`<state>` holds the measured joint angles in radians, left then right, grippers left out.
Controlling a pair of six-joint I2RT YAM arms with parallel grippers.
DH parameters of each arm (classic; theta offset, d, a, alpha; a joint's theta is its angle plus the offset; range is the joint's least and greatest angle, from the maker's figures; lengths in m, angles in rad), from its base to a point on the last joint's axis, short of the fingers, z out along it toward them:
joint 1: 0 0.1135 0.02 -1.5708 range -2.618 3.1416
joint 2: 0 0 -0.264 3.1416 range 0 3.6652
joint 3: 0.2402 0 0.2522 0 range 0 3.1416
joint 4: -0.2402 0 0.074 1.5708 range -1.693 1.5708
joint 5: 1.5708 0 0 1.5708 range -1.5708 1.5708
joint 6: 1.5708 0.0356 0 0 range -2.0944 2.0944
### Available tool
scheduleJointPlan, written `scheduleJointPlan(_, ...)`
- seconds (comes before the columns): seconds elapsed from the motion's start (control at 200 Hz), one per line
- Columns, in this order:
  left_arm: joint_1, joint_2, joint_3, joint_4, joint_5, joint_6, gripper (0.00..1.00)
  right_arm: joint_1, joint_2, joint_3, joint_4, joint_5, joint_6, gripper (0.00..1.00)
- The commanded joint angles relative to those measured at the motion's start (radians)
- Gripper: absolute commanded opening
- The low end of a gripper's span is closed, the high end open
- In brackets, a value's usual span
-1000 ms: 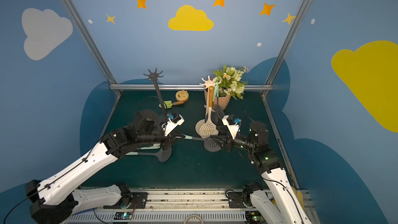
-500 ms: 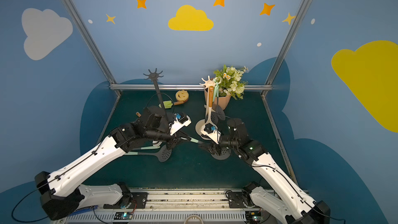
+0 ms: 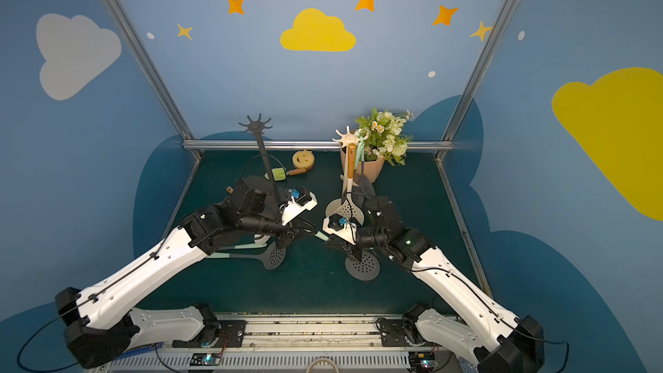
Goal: Hang the skimmer on the kitchen utensil rack
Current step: Pick up the skimmer from the center of the board, then hang the skimmer on the rack.
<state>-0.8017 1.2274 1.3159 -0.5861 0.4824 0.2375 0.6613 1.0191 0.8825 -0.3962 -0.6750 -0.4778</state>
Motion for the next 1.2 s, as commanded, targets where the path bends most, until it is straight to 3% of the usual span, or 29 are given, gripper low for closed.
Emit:
scheduleJointPlan(0.0,0.001,-0.051,-0.004,0.08,-0.103,-0.039,0.49,-0.012,-0.027,-0.009,0.052,0.065,0.118,0.0)
scheduleJointPlan(0.03,0.001,-0.062,-0.007,0.092,-0.116,-0.052,0.6,-0.012,-0.036,-0.018,0.064,0.071,0.129,0.0)
scheduleJointPlan(0.08,0.0,-0.08,-0.01,0.114,-0.148,-0.077,0.67,-0.012,-0.052,-0.039,0.098,0.097,0.162,0.0)
scheduleJointPlan(0.3,0.006,-0.171,-0.098,0.231,-0.263,-0.167,0.82,-0.012,-0.11,-0.14,0.281,0.242,0.38,0.0)
scheduleJointPlan(0.401,0.009,-0.2,-0.176,0.298,-0.376,-0.204,0.88,-0.011,-0.115,-0.157,0.378,0.332,0.475,0.0)
scheduleJointPlan(0.596,0.026,-0.192,-0.223,0.323,-0.46,-0.237,1.0,-0.008,-0.073,-0.126,0.459,0.371,0.556,0.0)
scheduleJointPlan(0.951,0.114,-0.196,-0.3,0.392,-0.454,-0.291,1.0,0.007,0.004,-0.041,0.529,0.532,0.676,0.0)
scheduleJointPlan(1.192,0.205,-0.205,-0.318,0.435,-0.355,-0.339,1.0,0.025,0.008,-0.04,0.539,0.564,0.708,0.0)
